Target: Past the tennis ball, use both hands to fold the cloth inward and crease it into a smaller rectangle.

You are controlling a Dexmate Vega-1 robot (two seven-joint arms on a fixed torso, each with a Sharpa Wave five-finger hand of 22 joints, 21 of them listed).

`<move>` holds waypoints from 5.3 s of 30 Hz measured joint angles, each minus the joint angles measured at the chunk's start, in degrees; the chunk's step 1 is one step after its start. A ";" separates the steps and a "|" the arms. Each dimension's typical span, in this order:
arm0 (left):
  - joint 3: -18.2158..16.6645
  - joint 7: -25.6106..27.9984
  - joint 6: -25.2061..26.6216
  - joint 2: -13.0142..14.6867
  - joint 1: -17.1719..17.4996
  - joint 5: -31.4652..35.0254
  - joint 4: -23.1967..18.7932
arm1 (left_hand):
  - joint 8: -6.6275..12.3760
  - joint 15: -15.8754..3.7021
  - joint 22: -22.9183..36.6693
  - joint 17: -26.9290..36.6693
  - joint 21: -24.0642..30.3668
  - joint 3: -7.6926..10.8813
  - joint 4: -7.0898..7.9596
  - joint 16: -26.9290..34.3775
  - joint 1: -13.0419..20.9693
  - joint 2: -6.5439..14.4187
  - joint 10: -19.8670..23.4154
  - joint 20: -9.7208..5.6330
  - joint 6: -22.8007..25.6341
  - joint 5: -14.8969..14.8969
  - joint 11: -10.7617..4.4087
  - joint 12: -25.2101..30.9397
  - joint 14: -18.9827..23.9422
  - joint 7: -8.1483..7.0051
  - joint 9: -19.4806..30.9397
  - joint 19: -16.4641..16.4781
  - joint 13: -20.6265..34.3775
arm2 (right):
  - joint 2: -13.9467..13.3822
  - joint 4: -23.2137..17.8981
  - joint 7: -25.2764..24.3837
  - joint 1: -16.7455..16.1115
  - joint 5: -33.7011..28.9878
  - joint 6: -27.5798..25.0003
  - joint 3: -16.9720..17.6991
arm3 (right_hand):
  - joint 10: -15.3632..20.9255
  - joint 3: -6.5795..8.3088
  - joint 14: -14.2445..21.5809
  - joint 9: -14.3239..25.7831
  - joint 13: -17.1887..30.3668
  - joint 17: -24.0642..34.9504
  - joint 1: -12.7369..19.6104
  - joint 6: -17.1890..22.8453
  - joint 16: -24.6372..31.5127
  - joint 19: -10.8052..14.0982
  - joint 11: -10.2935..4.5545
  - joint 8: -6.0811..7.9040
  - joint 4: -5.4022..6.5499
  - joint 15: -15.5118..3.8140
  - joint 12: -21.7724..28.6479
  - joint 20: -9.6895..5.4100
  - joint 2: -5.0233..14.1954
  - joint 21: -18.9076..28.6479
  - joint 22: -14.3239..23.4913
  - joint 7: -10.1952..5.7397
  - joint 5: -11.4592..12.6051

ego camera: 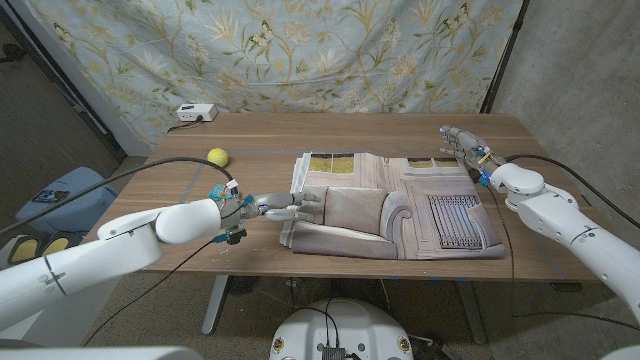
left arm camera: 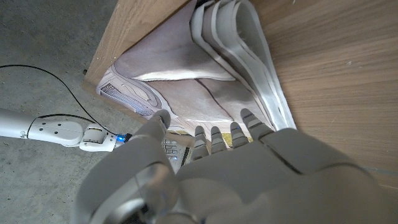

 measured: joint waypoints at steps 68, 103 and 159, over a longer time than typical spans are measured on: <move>9.50 -20.21 3.57 -5.24 -15.60 4.57 4.87 | 0.99 -4.10 0.17 0.37 -0.06 2.06 10.43 1.33 -6.94 -0.47 8.83 -1.95 8.21 0.55 -0.82 1.78 5.15 -0.20 -0.12 -3.17 -0.29 | -10.50 -11.69 2.88 8.90 -15.15 -28.09 -9.13 | 0.23 0.57 -0.48 0.00 0.00 -0.82 2.19 -0.50 -0.30 -0.59 -1.28 0.00 -2.33 -0.07 0.35 0.63 -1.28 0.00 0.00 0.11 0.00; 11.34 -22.61 2.19 -7.13 -18.44 4.83 7.43 | 0.99 -4.50 -0.16 -0.16 -0.07 3.11 10.49 0.94 -7.39 -0.92 9.13 -2.36 8.92 0.99 -1.13 1.78 6.18 -0.10 -0.12 -3.58 -0.56 | -11.32 -15.64 15.55 19.19 -33.92 -49.12 -20.82 | 7.18 0.95 1.87 -0.13 -0.09 -1.45 8.98 0.30 -0.28 -0.30 -4.25 0.11 -4.91 -0.88 1.27 2.37 -6.25 0.22 0.03 2.39 0.22; 10.58 -23.30 0.68 -5.93 -17.61 4.50 7.16 | 0.66 -4.50 -0.14 -0.14 0.19 4.53 10.81 0.49 -8.37 -0.39 9.12 -2.36 9.32 0.95 -1.12 1.08 6.17 -0.51 -0.11 -3.57 -0.41 | -3.36 -0.76 36.35 36.76 -51.38 -50.20 -39.84 | 5.39 0.31 1.00 -0.12 1.38 -1.19 11.31 -2.15 -0.51 -6.04 -1.36 -0.04 -4.26 -0.65 0.87 1.95 -7.69 -0.67 0.01 3.99 0.67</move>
